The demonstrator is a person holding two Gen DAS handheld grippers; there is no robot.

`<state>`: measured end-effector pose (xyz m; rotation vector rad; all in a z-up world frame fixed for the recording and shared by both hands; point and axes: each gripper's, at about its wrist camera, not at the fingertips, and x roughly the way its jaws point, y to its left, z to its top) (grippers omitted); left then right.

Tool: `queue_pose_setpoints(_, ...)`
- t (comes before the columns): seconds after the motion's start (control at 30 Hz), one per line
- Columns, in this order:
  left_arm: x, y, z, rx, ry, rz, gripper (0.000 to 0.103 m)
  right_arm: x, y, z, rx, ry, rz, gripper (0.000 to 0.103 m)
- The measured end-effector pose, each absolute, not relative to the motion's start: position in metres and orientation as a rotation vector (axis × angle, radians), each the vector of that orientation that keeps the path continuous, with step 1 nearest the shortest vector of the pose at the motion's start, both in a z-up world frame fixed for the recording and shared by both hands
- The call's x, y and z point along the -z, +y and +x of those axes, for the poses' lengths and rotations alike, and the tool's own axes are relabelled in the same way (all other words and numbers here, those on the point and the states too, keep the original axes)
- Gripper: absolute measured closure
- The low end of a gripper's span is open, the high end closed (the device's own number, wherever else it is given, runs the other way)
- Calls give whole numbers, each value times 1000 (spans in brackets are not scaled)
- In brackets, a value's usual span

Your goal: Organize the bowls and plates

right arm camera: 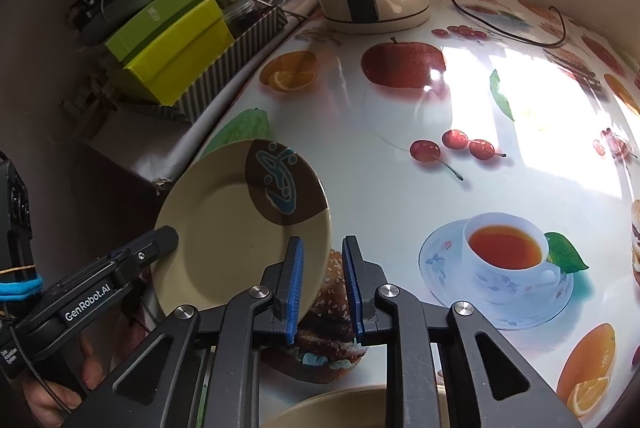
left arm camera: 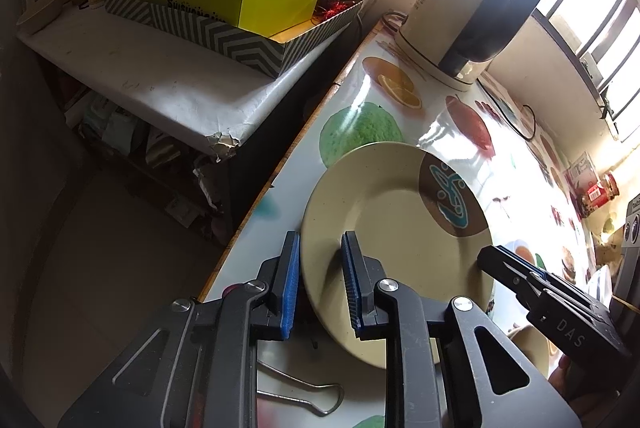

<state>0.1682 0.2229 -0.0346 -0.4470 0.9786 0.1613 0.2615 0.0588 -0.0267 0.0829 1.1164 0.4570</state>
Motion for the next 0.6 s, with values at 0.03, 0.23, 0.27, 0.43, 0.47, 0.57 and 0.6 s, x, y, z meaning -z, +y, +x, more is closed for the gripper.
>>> queue_pose_setpoints(0.03, 35, 223, 169, -162, 979, -445, 82, 26, 59, 261, -458, 1115, 83, 86)
queue_pose_setpoints(0.23, 34, 222, 169, -164, 977, -443, 82, 27, 60, 262, -460, 1115, 92, 89)
queue_pose_setpoints(0.27, 34, 222, 169, -164, 976, -446, 82, 26, 60, 262, -459, 1115, 93, 89)
queue_pose_setpoints(0.43, 34, 223, 169, -165, 976, -447, 82, 26, 60, 262, -457, 1116, 96, 89)
queue_pose_setpoints(0.47, 34, 223, 169, -165, 975, -448, 82, 26, 60, 262, -457, 1116, 97, 89)
queue_pose_setpoints(0.57, 34, 223, 168, -164, 976, -449, 82, 26, 59, 262, -456, 1118, 99, 89)
queue_pose_setpoints(0.6, 34, 223, 168, -164, 976, -449, 82, 26, 59, 262, -455, 1120, 101, 89)
